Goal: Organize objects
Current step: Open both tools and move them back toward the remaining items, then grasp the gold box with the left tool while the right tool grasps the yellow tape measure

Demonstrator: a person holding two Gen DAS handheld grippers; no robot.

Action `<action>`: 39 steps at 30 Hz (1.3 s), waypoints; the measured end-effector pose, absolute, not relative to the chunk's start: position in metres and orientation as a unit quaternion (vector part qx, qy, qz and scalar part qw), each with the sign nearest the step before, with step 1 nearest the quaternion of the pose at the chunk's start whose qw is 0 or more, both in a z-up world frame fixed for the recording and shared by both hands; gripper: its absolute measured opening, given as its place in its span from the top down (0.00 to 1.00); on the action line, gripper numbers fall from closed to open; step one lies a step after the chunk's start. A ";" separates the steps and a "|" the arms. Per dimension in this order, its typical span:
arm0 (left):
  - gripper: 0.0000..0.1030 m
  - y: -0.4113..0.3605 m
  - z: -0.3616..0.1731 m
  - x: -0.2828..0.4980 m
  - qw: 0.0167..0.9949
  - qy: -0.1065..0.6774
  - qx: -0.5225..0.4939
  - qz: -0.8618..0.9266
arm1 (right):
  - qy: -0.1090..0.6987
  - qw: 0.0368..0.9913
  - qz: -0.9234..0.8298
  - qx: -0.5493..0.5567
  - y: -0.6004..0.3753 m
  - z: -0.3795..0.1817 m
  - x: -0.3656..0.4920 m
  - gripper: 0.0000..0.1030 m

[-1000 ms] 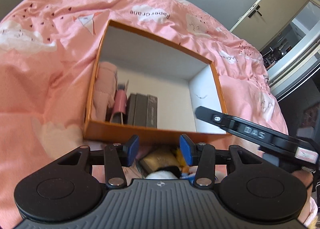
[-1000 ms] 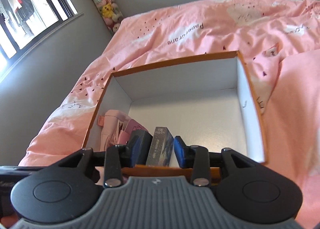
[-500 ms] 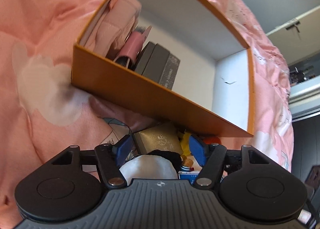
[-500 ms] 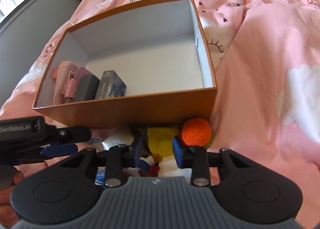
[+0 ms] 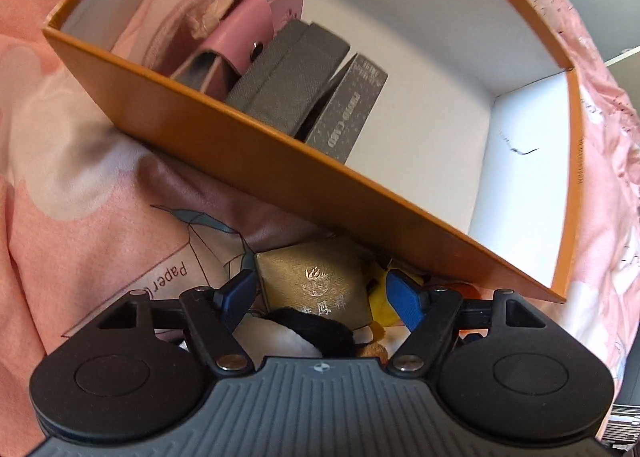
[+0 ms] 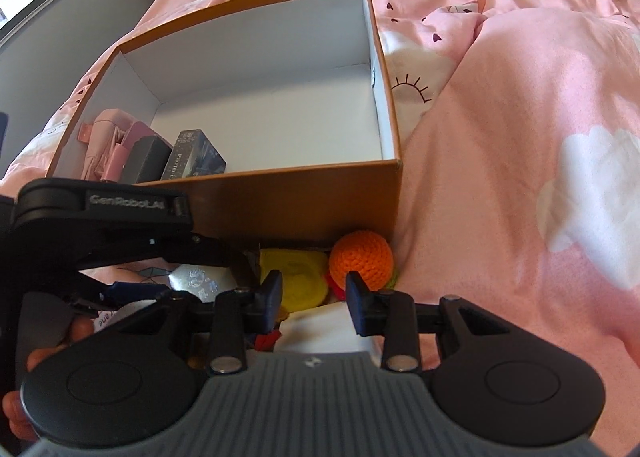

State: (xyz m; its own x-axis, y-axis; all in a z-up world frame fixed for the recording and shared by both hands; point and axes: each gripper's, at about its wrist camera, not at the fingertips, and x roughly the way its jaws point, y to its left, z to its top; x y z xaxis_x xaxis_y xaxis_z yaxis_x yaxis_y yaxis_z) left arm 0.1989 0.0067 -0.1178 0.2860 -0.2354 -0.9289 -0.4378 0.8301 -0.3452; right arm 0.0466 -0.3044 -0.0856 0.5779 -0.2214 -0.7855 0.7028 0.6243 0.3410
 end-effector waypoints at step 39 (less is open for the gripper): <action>0.30 0.051 -0.051 0.141 0.819 0.526 -0.222 -0.057 | 0.377 0.831 -0.241 0.330 -0.302 -0.069 0.055 0.63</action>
State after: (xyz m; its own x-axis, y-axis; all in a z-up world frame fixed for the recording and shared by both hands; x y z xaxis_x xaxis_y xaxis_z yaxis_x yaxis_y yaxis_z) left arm 0.1414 0.0511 -0.0512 0.4396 -0.3275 -0.8364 -0.1397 0.8949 -0.4239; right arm 0.0551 -0.3015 -0.0689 0.5989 -0.1519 -0.7863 0.6499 0.6659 0.3663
